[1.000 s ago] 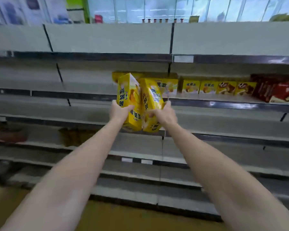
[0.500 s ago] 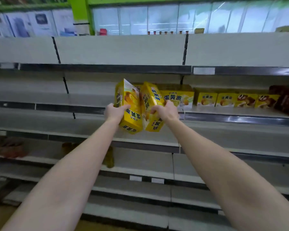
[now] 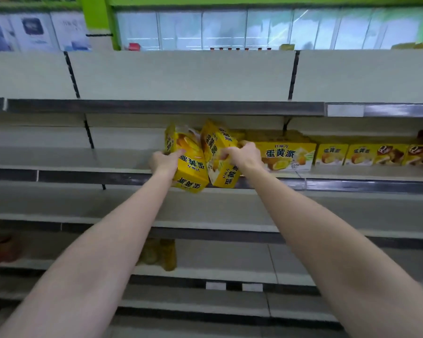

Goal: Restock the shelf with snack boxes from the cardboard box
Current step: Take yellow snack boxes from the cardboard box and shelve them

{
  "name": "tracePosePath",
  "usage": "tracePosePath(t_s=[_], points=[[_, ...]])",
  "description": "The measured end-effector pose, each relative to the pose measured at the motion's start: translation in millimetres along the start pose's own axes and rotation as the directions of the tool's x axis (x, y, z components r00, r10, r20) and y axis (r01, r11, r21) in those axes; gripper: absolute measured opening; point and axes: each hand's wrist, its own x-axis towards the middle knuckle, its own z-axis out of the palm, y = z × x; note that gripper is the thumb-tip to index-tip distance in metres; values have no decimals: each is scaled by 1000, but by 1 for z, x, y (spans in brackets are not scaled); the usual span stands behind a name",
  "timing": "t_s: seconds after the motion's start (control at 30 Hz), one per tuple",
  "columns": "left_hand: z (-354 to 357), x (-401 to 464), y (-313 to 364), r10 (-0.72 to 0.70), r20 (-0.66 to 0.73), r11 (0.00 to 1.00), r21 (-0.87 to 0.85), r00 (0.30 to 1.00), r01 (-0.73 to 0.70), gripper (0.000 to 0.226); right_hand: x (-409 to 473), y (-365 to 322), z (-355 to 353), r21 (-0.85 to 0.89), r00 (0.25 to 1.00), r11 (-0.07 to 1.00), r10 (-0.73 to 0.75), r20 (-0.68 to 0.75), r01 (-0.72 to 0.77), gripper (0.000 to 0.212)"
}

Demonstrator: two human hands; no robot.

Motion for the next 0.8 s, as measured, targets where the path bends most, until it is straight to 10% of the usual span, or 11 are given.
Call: tracePosePath(t_s=[0.8], points=[[-12,161,-7,-62,-121,988,131,991,78,13,120,-6,86,-173,944,982,-14,329,75,39]])
